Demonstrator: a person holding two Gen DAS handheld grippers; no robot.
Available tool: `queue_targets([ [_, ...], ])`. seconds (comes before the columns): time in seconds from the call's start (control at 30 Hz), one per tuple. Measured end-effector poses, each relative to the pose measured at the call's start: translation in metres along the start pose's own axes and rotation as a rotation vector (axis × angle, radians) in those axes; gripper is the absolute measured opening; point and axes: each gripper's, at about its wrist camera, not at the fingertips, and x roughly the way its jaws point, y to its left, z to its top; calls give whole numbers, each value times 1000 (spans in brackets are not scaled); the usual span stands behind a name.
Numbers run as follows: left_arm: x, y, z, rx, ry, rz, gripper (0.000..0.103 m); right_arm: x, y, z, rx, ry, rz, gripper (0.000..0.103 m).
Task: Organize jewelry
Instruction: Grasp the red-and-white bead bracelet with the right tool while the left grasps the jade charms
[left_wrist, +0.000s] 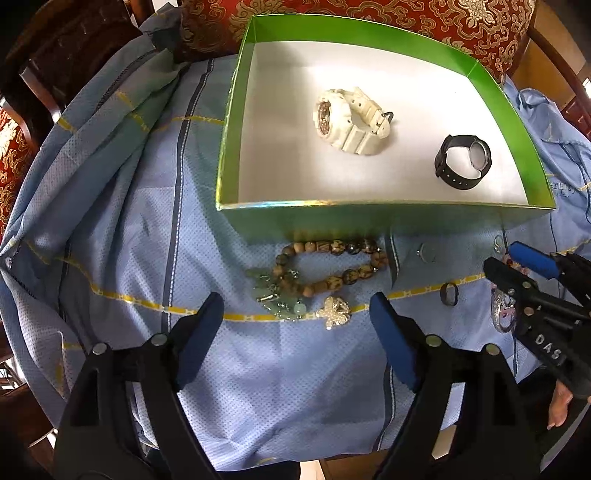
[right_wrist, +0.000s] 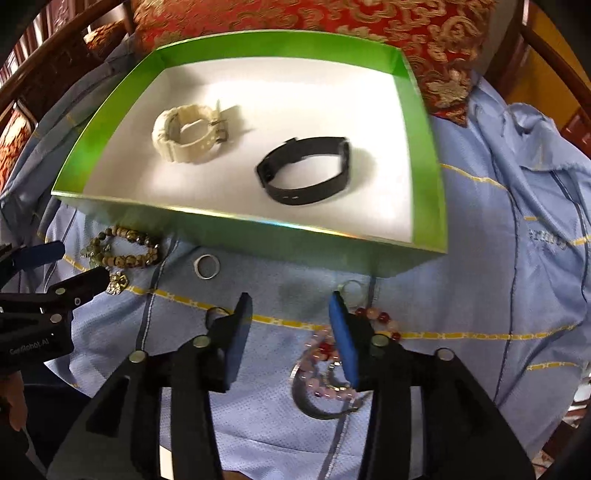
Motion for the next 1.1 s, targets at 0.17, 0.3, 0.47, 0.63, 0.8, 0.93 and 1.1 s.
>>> queue_targets([
  [0.17, 0, 0, -2, 5, 2, 4, 81, -4, -24, -3, 31, -1, -6, 49],
  [0.3, 2, -4, -1, 9, 0, 4, 82, -3, -23, 1, 13, 6, -5, 50],
  [0.47, 4, -8, -1, 21, -5, 6, 82, -3, -10, 3, -4, 10, -18, 53],
  [0.63, 4, 1, 0, -6, 7, -11, 77, -7, -11, 2, 26, 5, 7, 53],
  [0.8, -2, 16, 4, -65, -9, -74, 73, -15, -19, 7, 69, -8, 68, 53],
  [0.93, -2, 25, 6, -102, 10, -138, 69, -15, -32, 7, 110, 9, 77, 53],
  [1.1, 0, 30, 7, -116, 18, -146, 69, -3, -41, -2, 118, 107, 98, 53],
])
